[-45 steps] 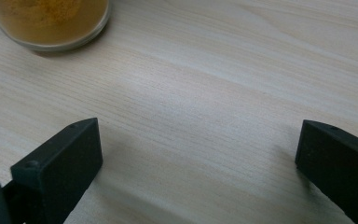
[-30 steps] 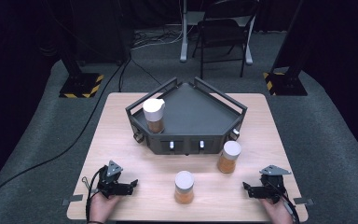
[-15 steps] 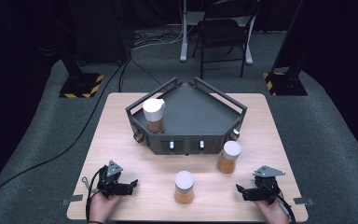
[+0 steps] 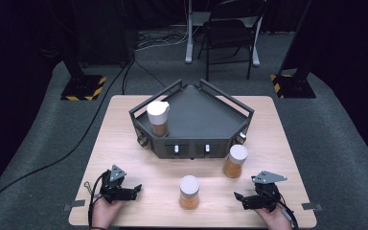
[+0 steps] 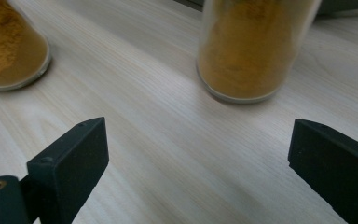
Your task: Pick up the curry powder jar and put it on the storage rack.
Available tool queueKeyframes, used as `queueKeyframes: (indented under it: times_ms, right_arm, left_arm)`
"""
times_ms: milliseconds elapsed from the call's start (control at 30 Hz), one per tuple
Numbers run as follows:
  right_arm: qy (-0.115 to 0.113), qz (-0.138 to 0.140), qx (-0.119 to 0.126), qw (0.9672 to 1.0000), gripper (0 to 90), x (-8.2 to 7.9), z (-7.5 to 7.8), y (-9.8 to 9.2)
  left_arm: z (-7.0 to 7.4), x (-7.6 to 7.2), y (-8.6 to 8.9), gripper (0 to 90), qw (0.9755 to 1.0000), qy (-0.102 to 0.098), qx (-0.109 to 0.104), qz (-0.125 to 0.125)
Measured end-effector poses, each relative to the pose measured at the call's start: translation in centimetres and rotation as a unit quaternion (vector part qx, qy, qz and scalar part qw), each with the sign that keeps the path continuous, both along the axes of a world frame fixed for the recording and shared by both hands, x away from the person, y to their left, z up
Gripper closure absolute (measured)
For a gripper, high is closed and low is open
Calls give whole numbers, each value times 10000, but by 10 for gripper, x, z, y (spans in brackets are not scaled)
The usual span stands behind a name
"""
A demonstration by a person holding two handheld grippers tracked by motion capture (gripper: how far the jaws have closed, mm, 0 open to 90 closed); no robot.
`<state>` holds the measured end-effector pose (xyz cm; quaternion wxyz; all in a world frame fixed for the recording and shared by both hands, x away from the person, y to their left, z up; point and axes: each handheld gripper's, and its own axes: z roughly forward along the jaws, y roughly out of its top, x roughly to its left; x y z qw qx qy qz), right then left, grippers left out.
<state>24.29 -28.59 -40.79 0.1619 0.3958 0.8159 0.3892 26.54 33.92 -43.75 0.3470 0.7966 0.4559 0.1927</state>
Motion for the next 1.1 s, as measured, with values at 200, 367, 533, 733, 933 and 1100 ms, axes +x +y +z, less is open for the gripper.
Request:
queueKeyframes:
  times_ms: [200, 367, 533, 733, 933, 1100]
  right_arm:
    - [-83, 223, 49, 9997, 43, -4, 6, 7]
    - [-110, 350, 43, 9993, 43, -6, 10, 14]
    - [-111, 479, 77, 9988, 50, -6, 12, 18]
    - [-108, 617, 124, 9980, 48, -6, 13, 26]
    - [-178, 800, 123, 9966, 48, -10, 16, 35]
    - [-197, 927, 155, 9954, 48, -12, 18, 41]
  left_arm:
    - [0, 0, 0, 33, 10000, 2, 0, 1]
    - [0, 0, 0, 33, 10000, 0, 0, 0]
    - [0, 0, 0, 33, 10000, -2, 0, 1]
    - [0, 0, 0, 33, 10000, 1, 1, 0]
    - [0, 0, 0, 33, 10000, -1, 1, 0]
    - [0, 0, 0, 33, 10000, -2, 0, 0]
